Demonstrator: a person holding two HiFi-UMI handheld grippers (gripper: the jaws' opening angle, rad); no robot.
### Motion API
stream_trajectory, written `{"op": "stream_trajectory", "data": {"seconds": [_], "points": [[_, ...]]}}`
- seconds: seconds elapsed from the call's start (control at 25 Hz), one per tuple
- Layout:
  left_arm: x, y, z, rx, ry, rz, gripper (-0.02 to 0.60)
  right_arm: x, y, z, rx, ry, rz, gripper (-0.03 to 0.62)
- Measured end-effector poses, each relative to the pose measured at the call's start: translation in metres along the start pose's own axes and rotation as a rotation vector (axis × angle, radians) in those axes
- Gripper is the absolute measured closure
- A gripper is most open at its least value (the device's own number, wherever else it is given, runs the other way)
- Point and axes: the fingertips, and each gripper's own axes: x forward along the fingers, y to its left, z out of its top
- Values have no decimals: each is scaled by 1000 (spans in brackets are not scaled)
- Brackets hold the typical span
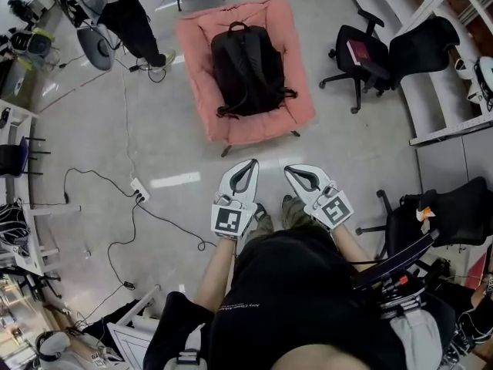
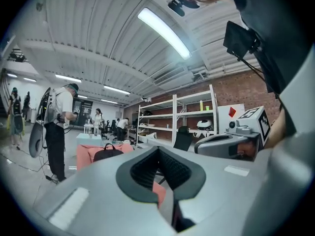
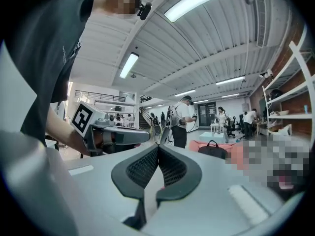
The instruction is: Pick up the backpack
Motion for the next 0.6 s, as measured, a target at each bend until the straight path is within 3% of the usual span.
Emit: {"op": "stream_trajectory", "data": {"seconds": [0.2, 0.36, 0.48, 0.6], "points": [[31, 18, -25, -36, 69, 17, 580, 21, -38, -8, 35, 1, -3, 580], [71, 36, -25, 6, 88, 23, 580, 48, -82, -13, 123, -66, 38, 580], [104, 50, -18, 19, 108, 48, 580, 74, -115, -2, 110, -100, 85, 580], [149, 54, -5, 82, 133, 29, 580, 94, -160, 13, 112, -144, 93, 580]]}}
